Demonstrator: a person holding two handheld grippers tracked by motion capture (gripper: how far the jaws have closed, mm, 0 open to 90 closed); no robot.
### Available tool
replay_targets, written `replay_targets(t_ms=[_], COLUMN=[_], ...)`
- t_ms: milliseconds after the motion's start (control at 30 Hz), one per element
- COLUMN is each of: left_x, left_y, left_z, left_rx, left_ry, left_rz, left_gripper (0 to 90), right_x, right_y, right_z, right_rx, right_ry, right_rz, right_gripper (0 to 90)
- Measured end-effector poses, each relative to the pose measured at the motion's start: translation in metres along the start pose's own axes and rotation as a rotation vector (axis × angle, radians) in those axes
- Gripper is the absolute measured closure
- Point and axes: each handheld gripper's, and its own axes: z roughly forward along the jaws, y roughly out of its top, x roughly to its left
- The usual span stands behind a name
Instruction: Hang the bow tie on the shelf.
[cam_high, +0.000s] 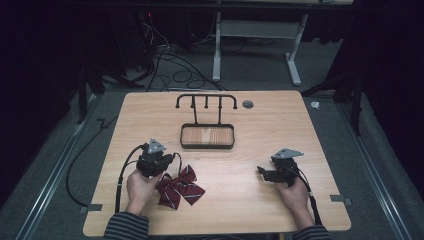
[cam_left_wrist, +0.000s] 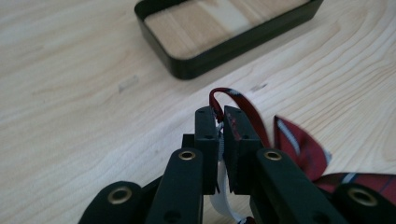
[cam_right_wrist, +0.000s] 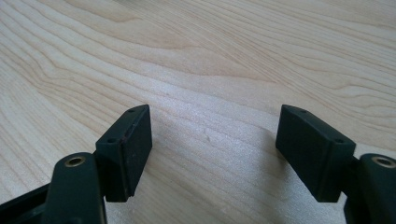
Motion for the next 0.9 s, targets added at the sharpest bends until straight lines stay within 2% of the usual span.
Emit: replay_targets(t_ms=[233,333,467,667,900], left_x=[-0.008,-0.012,-0.018,-0.024,-0.029], left_y=[0.02,0.028,0.039,0.057,0.072], left_z=[-0.013,-0.017,-0.023,-0.031,-0.032], left_rx=[-0.064,-0.085,-0.087,-0.117,-0.141], left_ry=[-0.042,-0.042,-0.036,-0.052,-0.069], left_rz=[0.017,0.031,0.072,0.09,0.1], left_gripper=[85.0,85.0,84.9,84.9,84.9], right_x=[0.0,0.0,0.0,0.0,0.0], right_y=[0.0,0.0,0.0,0.0,0.0], right_z=[0.0,0.0,0.0,0.0,-0.001], right_rx=[0.001,-0.001,0.0,-0.001,0.0], right_ry=[0.002,0.003,0.004,0.004,0.005], right_rz=[-0.004,-0.004,-0.007,-0.007,-0.009], right_gripper=[28.4,28.4,28.4,28.4,28.3])
